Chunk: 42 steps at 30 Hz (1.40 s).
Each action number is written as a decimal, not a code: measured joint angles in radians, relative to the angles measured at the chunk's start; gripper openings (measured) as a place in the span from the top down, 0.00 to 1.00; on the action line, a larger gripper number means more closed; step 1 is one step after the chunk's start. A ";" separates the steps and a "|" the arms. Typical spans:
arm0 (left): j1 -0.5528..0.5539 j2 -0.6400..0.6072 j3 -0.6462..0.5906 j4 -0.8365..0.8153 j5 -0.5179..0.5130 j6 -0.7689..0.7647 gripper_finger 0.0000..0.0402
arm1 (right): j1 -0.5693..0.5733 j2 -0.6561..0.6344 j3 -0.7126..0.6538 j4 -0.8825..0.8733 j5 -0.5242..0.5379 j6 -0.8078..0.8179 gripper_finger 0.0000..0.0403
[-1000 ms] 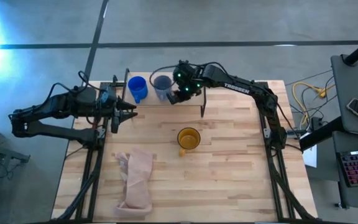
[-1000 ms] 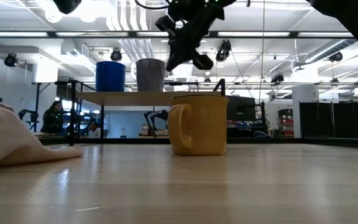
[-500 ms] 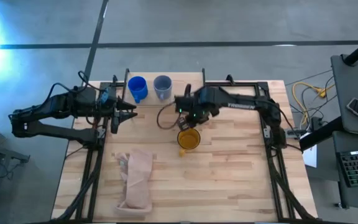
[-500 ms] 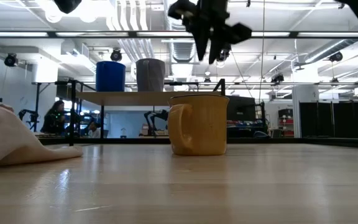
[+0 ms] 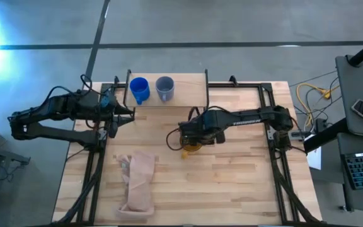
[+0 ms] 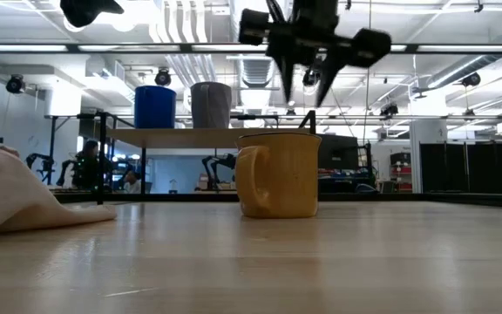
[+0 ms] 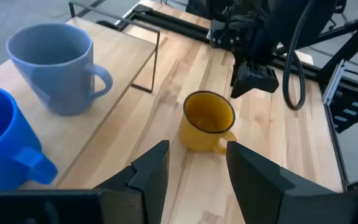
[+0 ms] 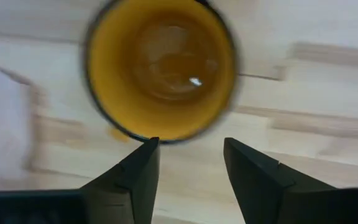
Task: Stack small to large cups/mugs on shelf
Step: Put the yellow mug on the shelf
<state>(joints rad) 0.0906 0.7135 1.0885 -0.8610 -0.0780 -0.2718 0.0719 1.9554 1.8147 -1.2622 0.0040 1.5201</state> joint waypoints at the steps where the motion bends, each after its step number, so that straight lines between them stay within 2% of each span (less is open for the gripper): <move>1: 0.000 -0.003 0.000 -0.004 0.000 0.000 0.64 | 0.000 -0.017 -0.039 0.056 0.000 0.018 0.58; 8: 0.000 -0.015 0.000 -0.004 0.000 0.000 0.64 | 0.000 -0.113 -0.272 0.138 0.004 0.161 0.59; 13: 0.000 -0.034 0.000 -0.004 -0.001 0.000 0.64 | 0.000 -0.175 -0.373 0.289 0.030 0.203 0.59; 27: 0.000 -0.040 0.000 -0.004 -0.006 -0.006 0.64 | -0.014 -0.169 -0.472 0.399 0.042 0.214 0.60; 42: 0.000 -0.034 0.000 -0.004 -0.006 -0.011 0.64 | -0.048 -0.168 -0.503 0.461 0.055 0.180 0.76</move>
<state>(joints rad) 0.0906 0.6799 1.0885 -0.8650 -0.0841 -0.2828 0.0238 1.7878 1.3119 -0.8008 0.0591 1.7005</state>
